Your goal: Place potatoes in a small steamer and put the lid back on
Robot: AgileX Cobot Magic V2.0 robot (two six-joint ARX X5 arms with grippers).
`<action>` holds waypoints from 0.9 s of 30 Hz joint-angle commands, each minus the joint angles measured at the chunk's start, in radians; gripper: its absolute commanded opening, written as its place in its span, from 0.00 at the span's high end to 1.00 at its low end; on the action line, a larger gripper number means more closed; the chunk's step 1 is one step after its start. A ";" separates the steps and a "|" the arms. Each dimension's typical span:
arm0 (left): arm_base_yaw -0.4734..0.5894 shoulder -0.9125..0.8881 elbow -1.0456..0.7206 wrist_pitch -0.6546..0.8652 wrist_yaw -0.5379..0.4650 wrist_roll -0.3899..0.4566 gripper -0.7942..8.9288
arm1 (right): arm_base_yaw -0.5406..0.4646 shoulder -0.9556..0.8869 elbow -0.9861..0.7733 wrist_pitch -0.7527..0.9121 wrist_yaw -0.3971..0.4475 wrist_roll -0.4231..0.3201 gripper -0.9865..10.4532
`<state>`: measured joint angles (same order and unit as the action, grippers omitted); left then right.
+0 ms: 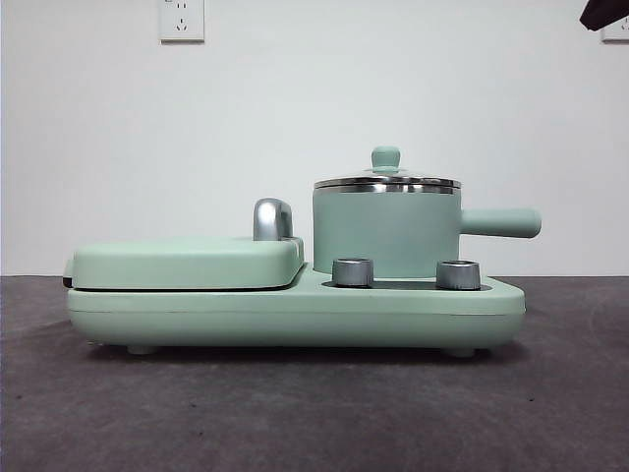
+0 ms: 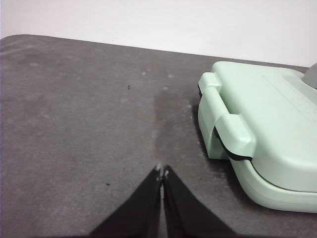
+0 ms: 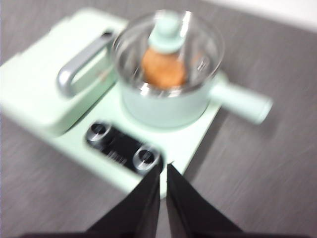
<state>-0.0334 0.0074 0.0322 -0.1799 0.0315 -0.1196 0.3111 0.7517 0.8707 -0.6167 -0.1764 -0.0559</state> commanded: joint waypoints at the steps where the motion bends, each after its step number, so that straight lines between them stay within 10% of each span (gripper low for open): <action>1: 0.001 -0.001 -0.019 -0.007 0.002 0.003 0.91 | -0.040 -0.122 -0.212 0.200 0.009 -0.008 0.90; 10: 0.001 -0.001 -0.019 -0.007 0.002 0.003 0.91 | -0.179 -0.613 -0.763 0.535 0.023 0.025 0.90; 27: 0.001 -0.001 -0.018 -0.007 0.002 0.003 0.91 | -0.230 -0.748 -0.859 0.573 0.073 0.025 0.90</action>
<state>-0.0330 0.0071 0.0322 -0.1802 0.0311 -0.1196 0.0807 0.0051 0.0158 -0.0570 -0.1051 -0.0441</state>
